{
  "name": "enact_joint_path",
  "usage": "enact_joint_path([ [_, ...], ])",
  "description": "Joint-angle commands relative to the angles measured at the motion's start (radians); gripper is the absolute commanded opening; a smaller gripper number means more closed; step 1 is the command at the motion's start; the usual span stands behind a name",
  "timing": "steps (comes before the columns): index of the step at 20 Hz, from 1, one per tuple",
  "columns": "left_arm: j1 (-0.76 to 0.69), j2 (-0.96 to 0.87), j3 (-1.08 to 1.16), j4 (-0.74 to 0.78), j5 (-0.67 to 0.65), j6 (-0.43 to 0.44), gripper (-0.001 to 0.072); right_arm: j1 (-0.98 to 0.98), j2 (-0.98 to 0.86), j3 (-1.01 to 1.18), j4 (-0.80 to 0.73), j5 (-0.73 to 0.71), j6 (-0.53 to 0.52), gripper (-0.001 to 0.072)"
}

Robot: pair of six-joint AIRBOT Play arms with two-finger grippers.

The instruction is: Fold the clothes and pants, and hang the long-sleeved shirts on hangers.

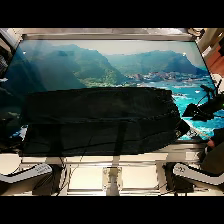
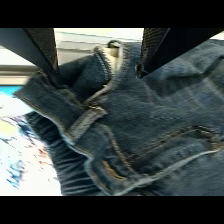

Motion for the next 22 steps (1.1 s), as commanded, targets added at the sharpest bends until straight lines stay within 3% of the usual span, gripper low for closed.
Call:
enact_joint_path([
  [1,0.001,0.001,-0.056,0.014,0.054,0.010,0.0409,0.000,0.001,0.000,0.035,0.006,0.001,0.0547],
  [8,0.001,0.002,-0.084,0.015,0.108,0.009,0.0404,0.000,0.001,0.000,0.035,0.016,0.003,0.0547],
  [9,0.001,0.002,-0.084,-0.003,0.106,0.009,0.0362,0.000,0.001,0.001,0.035,0.016,0.003,0.0547],
  [10,0.001,0.002,-0.084,-0.026,0.106,0.009,0.0220,0.000,0.001,0.001,0.033,0.016,0.003,0.0547],
  [12,0.001,0.002,-0.084,-0.064,0.105,0.010,0.0034,0.000,0.001,0.001,0.024,0.018,0.002,0.0547],
  [16,0.001,0.003,-0.080,0.012,0.066,0.006,0.0026,-0.001,0.001,0.001,0.017,0.069,-0.009,0.0548],
  [19,0.013,0.040,-0.043,0.283,0.117,-0.157,0.0026,-0.001,0.001,0.001,-0.083,0.095,-0.044,0.0548],
  [20,0.035,0.052,-0.021,0.299,0.152,-0.216,0.0026,-0.001,0.001,0.001,-0.124,0.093,-0.064,0.0548],
  [22,0.075,0.067,-0.007,0.285,0.188,-0.223,0.0026,-0.001,-0.001,0.000,-0.150,0.068,-0.098,0.0548],
])
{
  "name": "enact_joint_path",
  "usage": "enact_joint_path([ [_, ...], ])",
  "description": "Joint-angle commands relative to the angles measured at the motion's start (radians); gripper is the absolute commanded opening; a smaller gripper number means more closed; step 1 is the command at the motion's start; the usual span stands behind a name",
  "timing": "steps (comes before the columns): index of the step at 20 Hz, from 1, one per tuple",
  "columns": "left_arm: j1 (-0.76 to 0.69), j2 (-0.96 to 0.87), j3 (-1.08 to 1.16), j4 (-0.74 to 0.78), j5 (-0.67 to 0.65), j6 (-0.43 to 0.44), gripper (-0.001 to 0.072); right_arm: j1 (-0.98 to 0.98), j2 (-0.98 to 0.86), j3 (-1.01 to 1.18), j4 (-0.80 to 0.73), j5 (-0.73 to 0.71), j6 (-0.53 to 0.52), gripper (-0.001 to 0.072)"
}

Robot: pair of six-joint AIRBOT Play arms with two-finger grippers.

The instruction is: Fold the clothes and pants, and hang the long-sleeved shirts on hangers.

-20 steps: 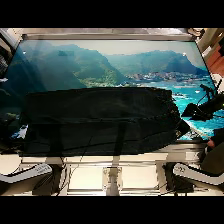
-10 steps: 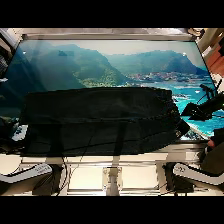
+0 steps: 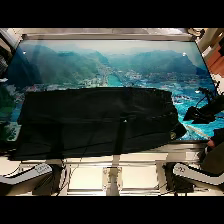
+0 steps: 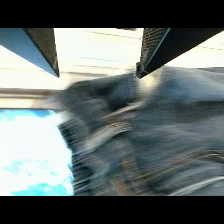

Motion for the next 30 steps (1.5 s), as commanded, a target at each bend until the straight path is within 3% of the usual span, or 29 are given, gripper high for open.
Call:
enact_joint_path([
  [1,0.053,0.023,0.026,0.087,0.069,-0.084,0.0026,0.000,-0.002,0.000,-0.066,-0.034,-0.061,0.0548],
  [5,0.070,0.023,0.026,0.087,0.084,-0.084,0.0026,0.000,-0.010,-0.042,0.040,-0.074,-0.117,0.0547],
  [10,0.070,0.023,0.026,0.080,0.088,-0.084,0.0026,0.000,-0.012,-0.244,0.060,-0.092,-0.200,0.0547],
  [18,0.069,0.023,0.026,0.080,0.106,-0.085,0.0027,0.001,-0.012,-0.346,0.169,-0.117,-0.248,0.0545],
  [19,0.069,0.023,0.026,0.079,0.106,-0.085,0.0027,0.001,-0.012,-0.354,0.175,-0.115,-0.248,0.0515],
  [21,0.069,0.023,0.026,0.071,0.105,-0.084,0.0027,0.003,-0.012,-0.383,0.191,-0.070,-0.247,0.0323],
  [23,0.069,0.019,0.026,0.026,0.085,-0.019,0.0026,0.009,-0.012,-0.400,0.175,0.029,-0.246,0.0042],
  [25,0.069,0.013,0.027,-0.094,0.048,0.145,0.0023,0.009,-0.012,-0.367,0.153,0.137,-0.246,0.0019],
  [27,0.069,0.012,0.072,-0.378,-0.006,0.391,0.0023,-0.002,-0.012,-0.279,0.149,0.260,-0.246,0.0019],
  [28,0.069,0.012,0.114,-0.483,-0.013,0.418,0.0022,-0.013,-0.001,-0.226,0.150,0.258,-0.228,0.0019],
  [30,0.074,0.014,0.230,-0.580,-0.012,0.385,0.0023,-0.041,0.024,-0.117,0.193,0.258,-0.220,0.0018],
])
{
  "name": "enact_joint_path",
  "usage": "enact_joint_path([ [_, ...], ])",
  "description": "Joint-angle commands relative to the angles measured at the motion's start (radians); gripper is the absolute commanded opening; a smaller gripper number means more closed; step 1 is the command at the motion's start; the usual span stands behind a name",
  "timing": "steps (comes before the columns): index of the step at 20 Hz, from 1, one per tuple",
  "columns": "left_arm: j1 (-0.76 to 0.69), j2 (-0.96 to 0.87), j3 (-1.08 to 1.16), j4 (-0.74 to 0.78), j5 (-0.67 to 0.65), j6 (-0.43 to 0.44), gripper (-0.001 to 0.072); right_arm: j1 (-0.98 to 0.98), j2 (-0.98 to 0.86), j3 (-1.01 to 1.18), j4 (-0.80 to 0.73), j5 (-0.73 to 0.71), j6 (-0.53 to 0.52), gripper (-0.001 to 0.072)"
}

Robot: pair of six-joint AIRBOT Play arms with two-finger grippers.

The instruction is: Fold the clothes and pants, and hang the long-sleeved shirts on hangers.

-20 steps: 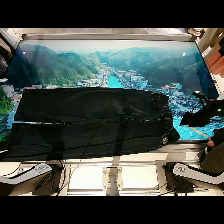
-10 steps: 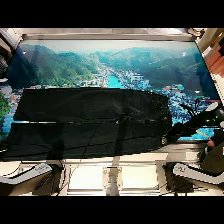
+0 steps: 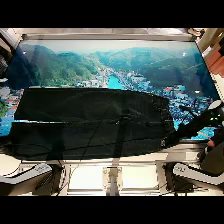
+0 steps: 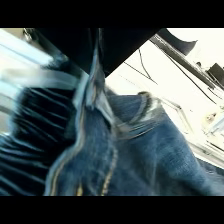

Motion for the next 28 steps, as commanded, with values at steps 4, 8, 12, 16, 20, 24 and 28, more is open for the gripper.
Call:
enact_joint_path([
  [4,0.058,0.013,0.272,-0.351,0.101,-0.116,0.0024,-0.117,0.035,0.311,0.117,0.074,0.017,0.0018],
  [8,0.114,0.037,0.335,-0.406,0.150,-0.212,0.0024,-0.201,0.051,0.368,0.217,0.075,0.008,0.0018],
  [12,0.135,0.045,0.339,-0.407,0.157,-0.313,0.0025,-0.255,0.062,0.368,0.241,0.074,0.005,0.0018],
  [16,0.068,0.045,0.339,-0.459,0.184,-0.312,0.0025,-0.263,0.061,0.368,0.424,0.039,-0.034,0.0018],
  [20,-0.054,0.044,0.339,-0.458,0.278,-0.338,0.0025,-0.262,0.061,0.367,0.473,-0.202,0.073,0.0018],
  [24,-0.148,0.024,0.340,-0.454,0.351,-0.449,0.0025,-0.262,0.060,0.367,0.473,-0.427,0.213,0.0018],
  [28,-0.185,-0.003,0.340,-0.290,0.273,-0.593,0.0025,-0.262,0.045,0.368,0.451,-0.415,0.219,0.0018],
])
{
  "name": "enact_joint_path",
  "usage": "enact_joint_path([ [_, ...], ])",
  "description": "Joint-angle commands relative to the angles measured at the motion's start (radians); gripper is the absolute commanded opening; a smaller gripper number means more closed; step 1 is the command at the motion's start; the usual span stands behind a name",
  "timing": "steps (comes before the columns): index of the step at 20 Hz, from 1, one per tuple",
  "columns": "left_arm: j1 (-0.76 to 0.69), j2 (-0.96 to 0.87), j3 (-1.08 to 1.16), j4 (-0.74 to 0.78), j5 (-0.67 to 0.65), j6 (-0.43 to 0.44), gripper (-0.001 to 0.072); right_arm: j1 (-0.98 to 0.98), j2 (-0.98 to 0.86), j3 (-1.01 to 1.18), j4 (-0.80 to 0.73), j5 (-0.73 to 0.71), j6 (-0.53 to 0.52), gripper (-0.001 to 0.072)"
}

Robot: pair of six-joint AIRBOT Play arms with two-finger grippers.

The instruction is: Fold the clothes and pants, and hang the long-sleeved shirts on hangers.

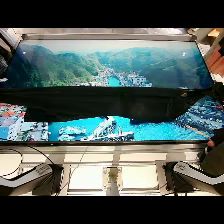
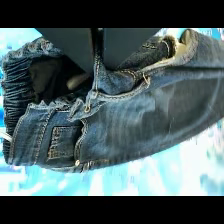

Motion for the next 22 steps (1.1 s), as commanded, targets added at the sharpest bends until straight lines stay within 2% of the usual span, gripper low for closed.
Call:
enact_joint_path([
  [1,-0.030,-0.009,0.001,0.150,-0.069,-0.098,0.0025,0.000,-0.006,0.002,-0.041,-0.041,0.035,0.0018],
  [4,-0.027,0.015,0.002,0.312,-0.183,-0.099,0.0025,0.000,-0.006,0.002,-0.124,0.046,0.037,0.0018],
  [7,-0.027,0.034,0.002,0.409,-0.244,-0.117,0.0025,0.000,-0.006,0.002,-0.218,0.113,0.059,0.0017],
  [10,-0.030,0.026,0.002,0.417,-0.312,-0.117,0.0025,0.000,-0.008,0.002,-0.302,0.109,0.099,0.0017],
  [15,-0.120,-0.059,0.002,0.403,-0.311,-0.119,0.0025,0.030,-0.071,0.002,-0.334,0.077,0.158,0.0017],
  [18,-0.208,-0.129,0.002,0.403,-0.230,-0.195,0.0025,0.117,-0.130,0.002,-0.334,-0.049,0.211,0.0018],
  [22,-0.276,-0.163,0.002,0.402,-0.028,-0.374,0.0025,0.208,-0.157,0.002,-0.332,-0.312,0.291,0.0018],
])
